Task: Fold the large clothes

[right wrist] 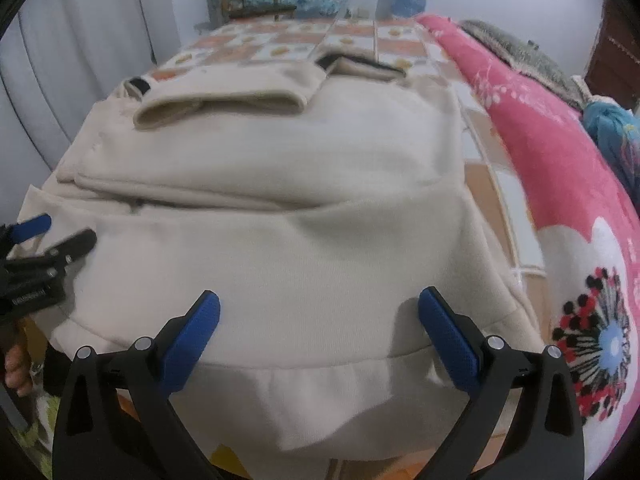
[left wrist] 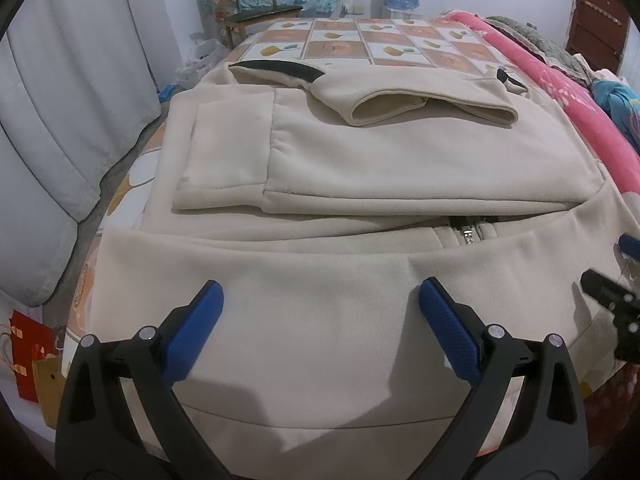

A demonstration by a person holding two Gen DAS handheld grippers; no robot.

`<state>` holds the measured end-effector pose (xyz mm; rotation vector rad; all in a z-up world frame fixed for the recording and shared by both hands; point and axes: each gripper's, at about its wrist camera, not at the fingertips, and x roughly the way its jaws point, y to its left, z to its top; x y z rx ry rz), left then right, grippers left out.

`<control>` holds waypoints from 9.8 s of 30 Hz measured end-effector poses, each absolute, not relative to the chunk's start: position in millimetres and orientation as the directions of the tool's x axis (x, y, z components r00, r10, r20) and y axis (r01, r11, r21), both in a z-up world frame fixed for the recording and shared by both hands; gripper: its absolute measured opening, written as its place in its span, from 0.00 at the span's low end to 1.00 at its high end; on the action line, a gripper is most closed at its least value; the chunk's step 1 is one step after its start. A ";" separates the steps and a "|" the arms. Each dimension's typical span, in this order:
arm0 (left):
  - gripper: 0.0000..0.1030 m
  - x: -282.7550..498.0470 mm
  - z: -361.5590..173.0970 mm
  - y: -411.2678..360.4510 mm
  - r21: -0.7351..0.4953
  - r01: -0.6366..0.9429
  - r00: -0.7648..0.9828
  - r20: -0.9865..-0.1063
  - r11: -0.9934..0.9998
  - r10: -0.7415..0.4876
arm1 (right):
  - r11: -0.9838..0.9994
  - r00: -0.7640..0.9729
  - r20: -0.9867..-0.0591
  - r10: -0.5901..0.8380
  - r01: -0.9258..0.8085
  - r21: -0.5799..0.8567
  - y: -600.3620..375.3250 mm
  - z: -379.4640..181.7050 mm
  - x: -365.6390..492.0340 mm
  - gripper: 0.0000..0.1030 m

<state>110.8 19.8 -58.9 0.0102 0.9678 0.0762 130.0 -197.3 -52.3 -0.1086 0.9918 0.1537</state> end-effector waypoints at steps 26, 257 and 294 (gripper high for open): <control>0.49 63.1 -52.5 152.1 -0.160 -0.169 0.593 -0.805 0.973 -0.029 | 0.972 0.558 -0.815 0.154 -0.234 0.023 -192.4 -64.7 132.1 0.94; 0.68 129.7 -23.8 105.1 -0.172 -0.061 0.699 -0.711 0.983 -0.081 | 0.986 0.619 -0.768 0.164 -0.086 0.142 -218.5 -45.5 159.2 0.78; 0.92 55.2 14.4 -0.3 0.057 -0.068 0.675 -0.732 0.996 0.088 | 0.997 0.691 -0.719 0.072 -0.036 0.065 -205.3 -0.5 60.3 0.94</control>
